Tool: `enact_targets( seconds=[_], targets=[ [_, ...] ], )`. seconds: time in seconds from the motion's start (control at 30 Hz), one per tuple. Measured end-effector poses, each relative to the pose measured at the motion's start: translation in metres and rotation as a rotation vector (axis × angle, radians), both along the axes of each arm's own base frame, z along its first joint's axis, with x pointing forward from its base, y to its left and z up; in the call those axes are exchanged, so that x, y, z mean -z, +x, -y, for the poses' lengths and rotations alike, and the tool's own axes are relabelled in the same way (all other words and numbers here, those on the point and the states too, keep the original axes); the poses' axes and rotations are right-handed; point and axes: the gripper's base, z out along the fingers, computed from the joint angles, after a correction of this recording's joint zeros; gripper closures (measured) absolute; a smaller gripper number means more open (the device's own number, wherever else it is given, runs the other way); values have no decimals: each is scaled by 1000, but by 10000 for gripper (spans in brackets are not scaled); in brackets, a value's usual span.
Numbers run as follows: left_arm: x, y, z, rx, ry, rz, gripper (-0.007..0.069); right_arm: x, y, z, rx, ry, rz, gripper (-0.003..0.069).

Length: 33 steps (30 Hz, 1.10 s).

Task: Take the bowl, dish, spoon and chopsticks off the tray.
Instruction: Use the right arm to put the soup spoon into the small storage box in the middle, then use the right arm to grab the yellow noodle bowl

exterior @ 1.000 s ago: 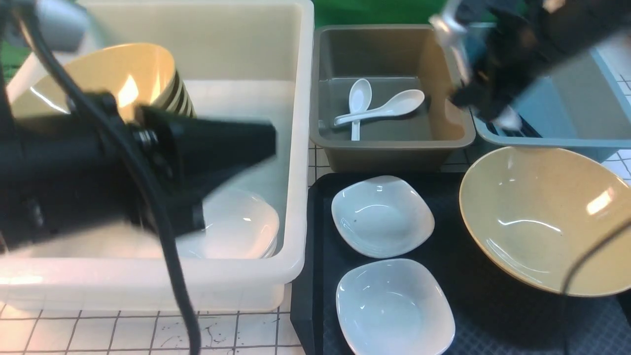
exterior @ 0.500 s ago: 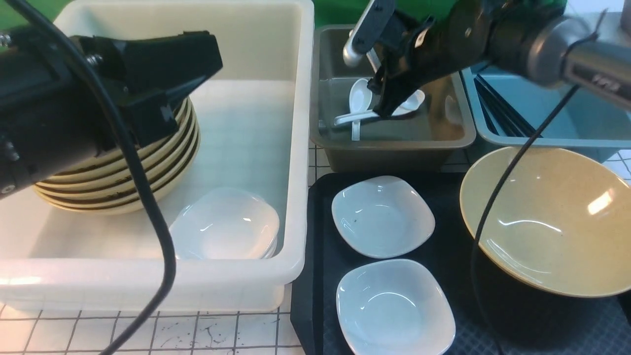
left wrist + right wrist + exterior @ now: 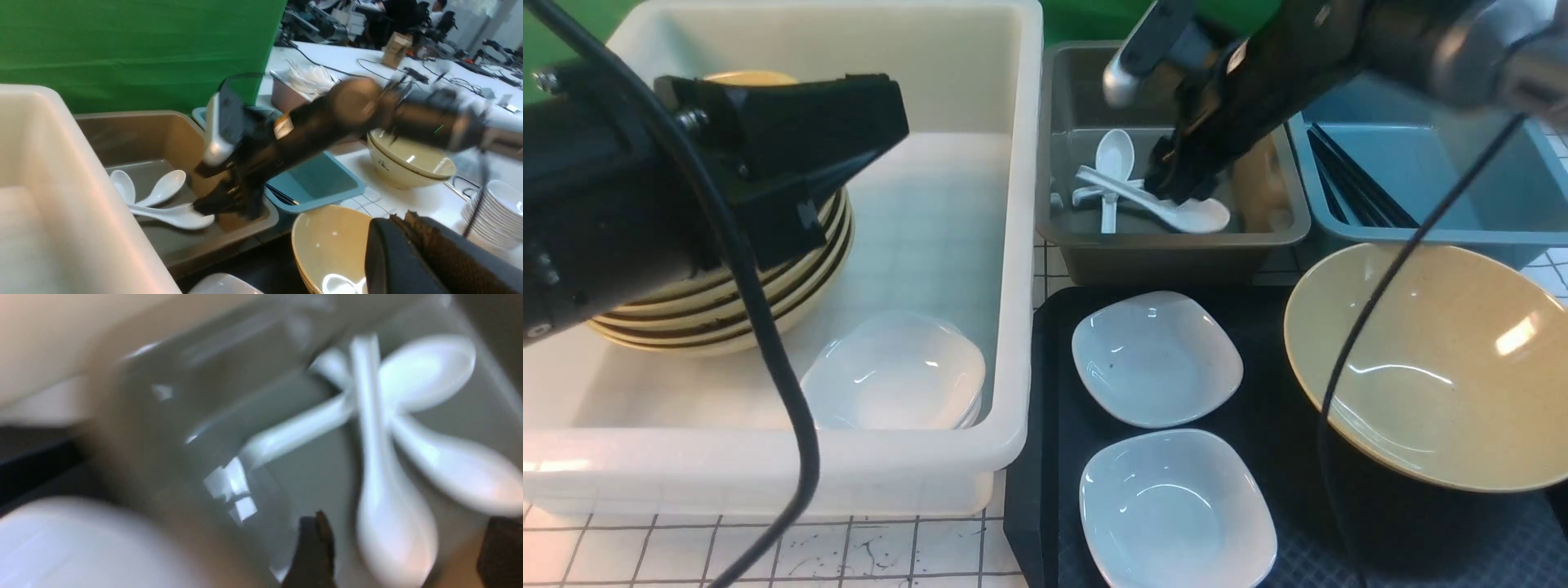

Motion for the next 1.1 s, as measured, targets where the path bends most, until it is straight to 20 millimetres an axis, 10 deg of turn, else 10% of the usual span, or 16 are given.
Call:
enact_targets(
  seconds=[0.33,0.47,0.6,0.77,1.1],
  targets=[
    [9,-16,12,217,60,-87,624,-97,-87,29,112,35,-172,581],
    [13,-27,16,337,91,-136,624,-112,-118,40,201,86,-182,627],
    [16,-33,18,398,110,-161,624,-115,-169,59,254,102,-206,622],
    [16,-33,18,404,113,-163,624,-72,-217,76,278,39,-333,557],
    [16,-33,18,403,115,-162,624,-7,-214,72,300,-13,-431,170]
  ],
)
